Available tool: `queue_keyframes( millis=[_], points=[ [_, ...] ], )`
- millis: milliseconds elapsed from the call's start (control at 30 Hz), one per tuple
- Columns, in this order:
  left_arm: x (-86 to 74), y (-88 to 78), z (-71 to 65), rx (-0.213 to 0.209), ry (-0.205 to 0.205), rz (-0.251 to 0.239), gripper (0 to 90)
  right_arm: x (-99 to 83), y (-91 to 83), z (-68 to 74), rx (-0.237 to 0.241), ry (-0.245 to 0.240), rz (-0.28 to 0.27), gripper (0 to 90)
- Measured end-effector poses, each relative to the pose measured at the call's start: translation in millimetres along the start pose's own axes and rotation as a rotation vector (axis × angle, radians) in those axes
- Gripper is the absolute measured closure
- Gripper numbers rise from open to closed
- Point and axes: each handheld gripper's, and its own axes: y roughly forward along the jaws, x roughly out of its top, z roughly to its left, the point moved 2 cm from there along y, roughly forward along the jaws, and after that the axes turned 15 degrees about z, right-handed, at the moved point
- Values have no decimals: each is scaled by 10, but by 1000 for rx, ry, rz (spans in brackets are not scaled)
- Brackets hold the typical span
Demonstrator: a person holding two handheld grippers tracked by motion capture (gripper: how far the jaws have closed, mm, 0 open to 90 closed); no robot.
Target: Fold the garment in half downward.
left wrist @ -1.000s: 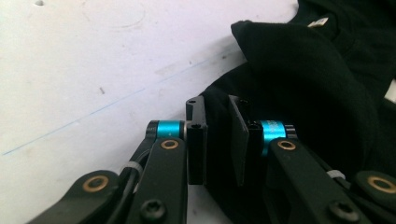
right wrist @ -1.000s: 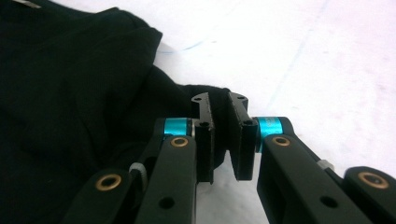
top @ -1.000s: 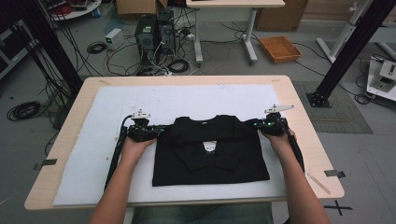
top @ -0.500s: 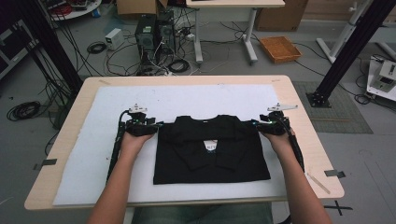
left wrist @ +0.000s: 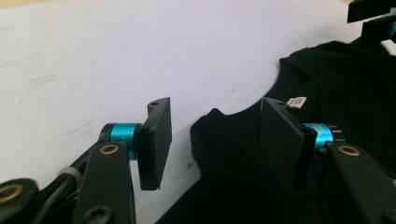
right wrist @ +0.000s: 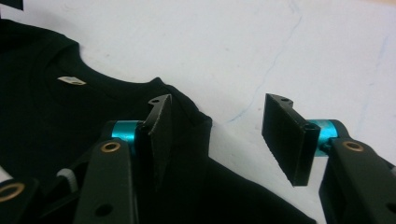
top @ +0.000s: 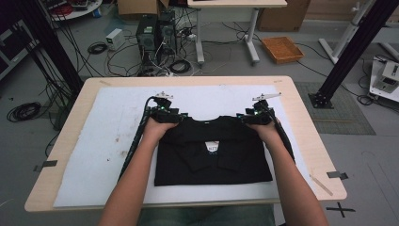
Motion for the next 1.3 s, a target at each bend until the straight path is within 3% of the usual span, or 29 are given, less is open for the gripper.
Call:
queue_keyframes(
  millis=[67,133,233,300,500,600,633,667,733,767,833,967,1167,1233,1300],
  points=[
    [19,72,-9,-4,-3,30,508,1,84,-20,17,20,21,492],
    [13,100,-6,14,3,43,640,-5,158,-39,24,25,52,587],
    [-2,84,9,10,-33,53,808,-16,191,-30,54,-2,75,744],
    [2,52,6,10,-33,43,877,-16,171,10,35,-36,87,800],
    [10,-45,-15,0,-19,19,884,3,91,76,-11,-97,72,846],
    [4,-80,20,5,-46,24,602,3,70,59,-10,-85,64,845],
    [4,-80,20,5,-46,24,557,3,70,59,-10,-85,64,845],
    [-22,-80,59,-7,-64,57,498,3,65,45,-8,-78,63,845],
    [-39,-54,70,3,-57,88,496,4,70,43,-7,-78,62,845],
    [-43,-38,69,8,-56,96,502,3,75,43,-6,-76,65,845],
    [-46,-28,64,16,-49,103,601,1,89,41,-11,-79,71,846],
    [-34,-28,2,70,32,94,850,-1,87,46,-15,-84,72,863],
    [-61,-153,-50,66,65,31,878,-3,-7,89,-8,-106,45,866],
    [-102,-227,-72,39,68,4,878,-13,-72,116,3,-114,25,867],
    [-168,-314,-111,-16,82,-37,877,-48,-155,156,16,-126,7,867]
  ],
)
